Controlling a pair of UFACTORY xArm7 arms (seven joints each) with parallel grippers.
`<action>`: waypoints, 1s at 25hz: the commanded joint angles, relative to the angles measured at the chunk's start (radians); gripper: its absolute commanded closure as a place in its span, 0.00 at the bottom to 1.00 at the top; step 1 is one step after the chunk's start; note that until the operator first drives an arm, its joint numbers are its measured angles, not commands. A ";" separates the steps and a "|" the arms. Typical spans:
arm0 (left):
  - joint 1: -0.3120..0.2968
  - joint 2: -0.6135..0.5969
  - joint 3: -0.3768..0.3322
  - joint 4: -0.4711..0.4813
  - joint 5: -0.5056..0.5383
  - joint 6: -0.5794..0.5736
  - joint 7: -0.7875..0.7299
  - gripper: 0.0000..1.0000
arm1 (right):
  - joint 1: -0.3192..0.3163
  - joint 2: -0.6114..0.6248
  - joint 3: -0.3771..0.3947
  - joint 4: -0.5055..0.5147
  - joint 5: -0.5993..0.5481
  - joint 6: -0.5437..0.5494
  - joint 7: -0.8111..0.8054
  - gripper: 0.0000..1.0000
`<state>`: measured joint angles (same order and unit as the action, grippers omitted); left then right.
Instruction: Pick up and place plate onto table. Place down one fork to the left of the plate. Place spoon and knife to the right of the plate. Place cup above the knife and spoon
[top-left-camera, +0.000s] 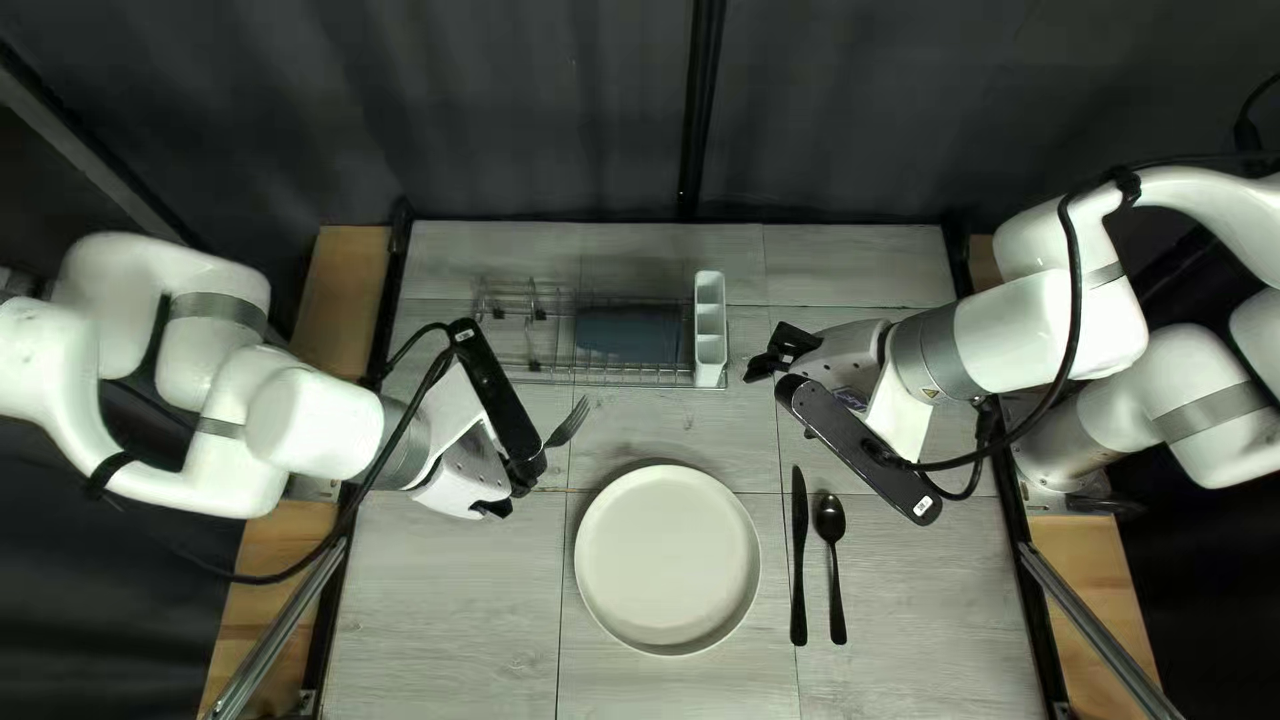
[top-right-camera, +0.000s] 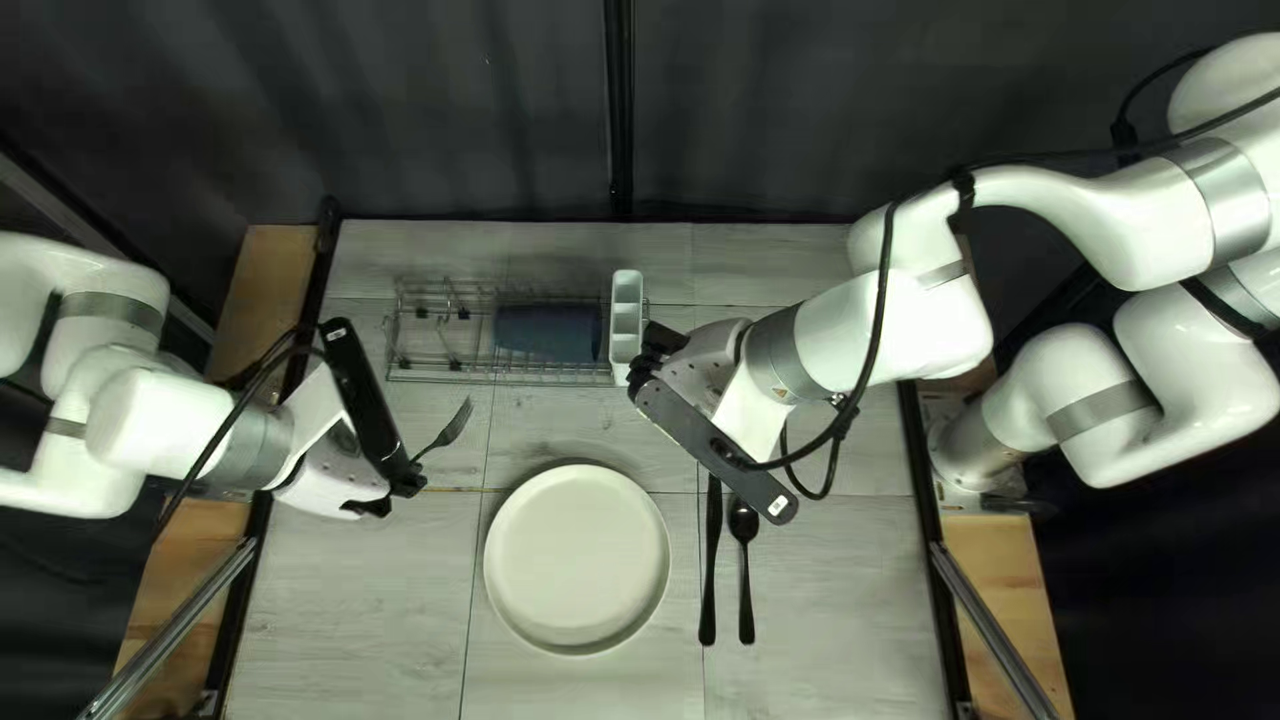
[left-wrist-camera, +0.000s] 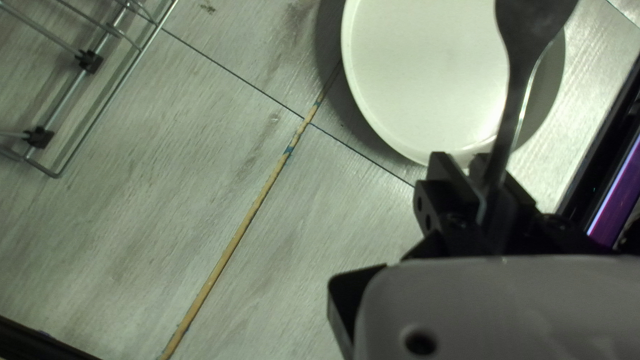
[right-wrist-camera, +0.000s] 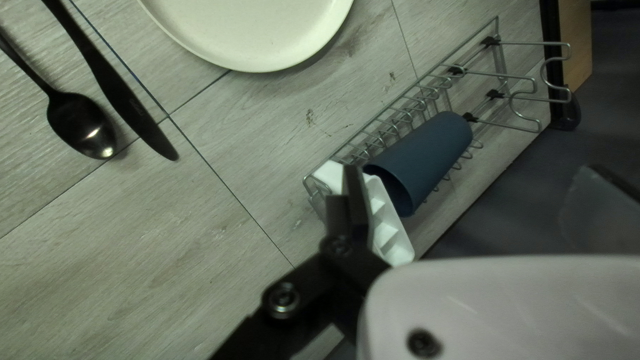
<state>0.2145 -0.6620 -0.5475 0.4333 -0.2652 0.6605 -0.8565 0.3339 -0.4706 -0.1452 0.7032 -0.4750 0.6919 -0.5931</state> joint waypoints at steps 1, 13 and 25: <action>0.075 0.173 0.005 0.105 -0.032 0.048 -0.092 1.00 | 0.000 0.000 0.000 0.000 0.000 0.000 0.000 0.00; 0.168 0.395 -0.156 0.170 0.024 -0.005 -0.503 1.00 | 0.000 0.000 0.000 0.000 0.000 0.000 0.000 0.00; 0.147 0.407 -0.194 0.136 -0.046 -0.013 -0.688 1.00 | 0.000 0.000 0.000 0.000 0.000 0.000 0.000 0.00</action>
<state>0.3621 -0.2552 -0.7407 0.5703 -0.3100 0.6478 -1.5432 0.3339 -0.4706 -0.1452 0.7032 -0.4750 0.6919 -0.5931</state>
